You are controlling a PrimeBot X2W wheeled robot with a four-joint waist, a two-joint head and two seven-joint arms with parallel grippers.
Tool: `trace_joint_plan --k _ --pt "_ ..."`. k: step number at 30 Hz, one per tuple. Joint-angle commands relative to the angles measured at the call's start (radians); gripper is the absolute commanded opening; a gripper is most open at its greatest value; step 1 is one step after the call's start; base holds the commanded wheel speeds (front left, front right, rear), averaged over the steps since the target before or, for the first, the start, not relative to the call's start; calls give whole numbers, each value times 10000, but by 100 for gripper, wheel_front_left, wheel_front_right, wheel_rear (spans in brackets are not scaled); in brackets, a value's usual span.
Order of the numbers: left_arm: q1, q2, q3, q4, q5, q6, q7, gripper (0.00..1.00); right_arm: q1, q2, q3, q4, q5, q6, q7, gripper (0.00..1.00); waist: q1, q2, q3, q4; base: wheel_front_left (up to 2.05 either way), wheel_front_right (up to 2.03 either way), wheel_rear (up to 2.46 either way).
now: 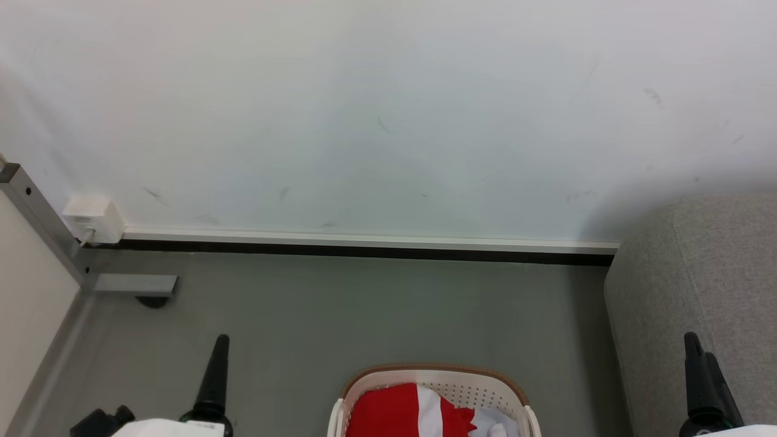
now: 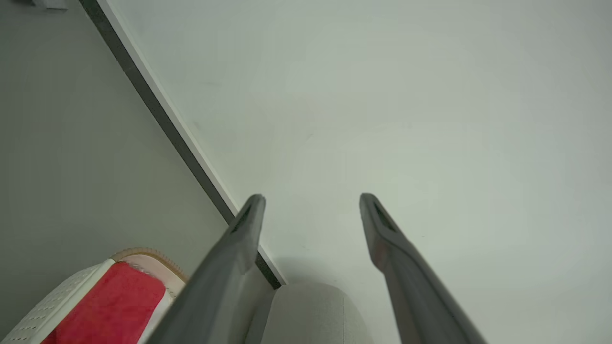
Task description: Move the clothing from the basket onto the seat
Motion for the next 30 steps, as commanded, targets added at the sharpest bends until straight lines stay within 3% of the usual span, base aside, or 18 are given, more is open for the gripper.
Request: trace_joint_plan --k 1,13,30 --pt "-53 81 -60 -228 558 54 -98 100 -26 -158 32 -237 -540 -6 -106 100 0 -1 -7 12 0 0 0" --pt "112 97 -421 -394 2876 257 -526 100 155 -314 158 -243 -2945 -8 -539 100 0 -1 -90 124 0 0 0" --pt "285 117 -705 -635 5556 374 -1057 100 285 -435 365 -188 -5306 -12 -1070 100 0 -1 -168 284 0 0 0"
